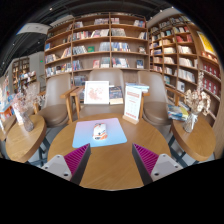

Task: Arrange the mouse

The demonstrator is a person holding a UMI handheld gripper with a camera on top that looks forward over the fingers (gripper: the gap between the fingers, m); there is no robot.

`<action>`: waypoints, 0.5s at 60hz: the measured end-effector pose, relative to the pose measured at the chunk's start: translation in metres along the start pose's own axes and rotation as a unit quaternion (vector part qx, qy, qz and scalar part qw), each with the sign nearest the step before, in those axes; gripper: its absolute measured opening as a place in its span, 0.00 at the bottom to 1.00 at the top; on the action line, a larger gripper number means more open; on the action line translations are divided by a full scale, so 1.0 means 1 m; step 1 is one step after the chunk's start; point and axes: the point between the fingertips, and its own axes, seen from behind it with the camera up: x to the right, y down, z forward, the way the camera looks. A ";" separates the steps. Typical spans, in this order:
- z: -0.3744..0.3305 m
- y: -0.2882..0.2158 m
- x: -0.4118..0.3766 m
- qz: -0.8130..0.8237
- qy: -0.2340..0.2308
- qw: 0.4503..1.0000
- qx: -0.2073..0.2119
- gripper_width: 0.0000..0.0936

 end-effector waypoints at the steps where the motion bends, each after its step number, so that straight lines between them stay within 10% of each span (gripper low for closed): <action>1: -0.007 0.004 0.005 0.004 0.004 1.000 -0.002 0.92; 30: -0.118 0.069 0.046 -0.013 0.013 1.000 0.000 0.91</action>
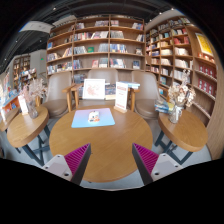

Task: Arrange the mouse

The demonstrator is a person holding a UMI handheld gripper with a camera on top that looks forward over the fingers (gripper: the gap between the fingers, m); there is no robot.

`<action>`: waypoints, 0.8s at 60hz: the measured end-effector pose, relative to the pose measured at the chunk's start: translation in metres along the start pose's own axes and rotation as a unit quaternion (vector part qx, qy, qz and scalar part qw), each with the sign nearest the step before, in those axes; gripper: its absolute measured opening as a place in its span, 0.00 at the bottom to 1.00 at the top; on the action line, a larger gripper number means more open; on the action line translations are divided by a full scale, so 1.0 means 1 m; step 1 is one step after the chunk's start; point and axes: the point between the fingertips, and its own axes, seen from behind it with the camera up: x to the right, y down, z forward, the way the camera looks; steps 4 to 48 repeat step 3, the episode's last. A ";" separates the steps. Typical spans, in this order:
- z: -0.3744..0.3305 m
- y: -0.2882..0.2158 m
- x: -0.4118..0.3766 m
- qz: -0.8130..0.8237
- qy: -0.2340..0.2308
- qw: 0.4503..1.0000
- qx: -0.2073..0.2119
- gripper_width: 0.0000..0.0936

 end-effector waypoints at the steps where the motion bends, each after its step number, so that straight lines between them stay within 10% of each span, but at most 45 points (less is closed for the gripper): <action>1: -0.002 -0.001 0.000 0.000 0.001 1.000 0.002 0.91; 48: -0.005 -0.002 0.001 0.000 0.005 1.000 0.004 0.92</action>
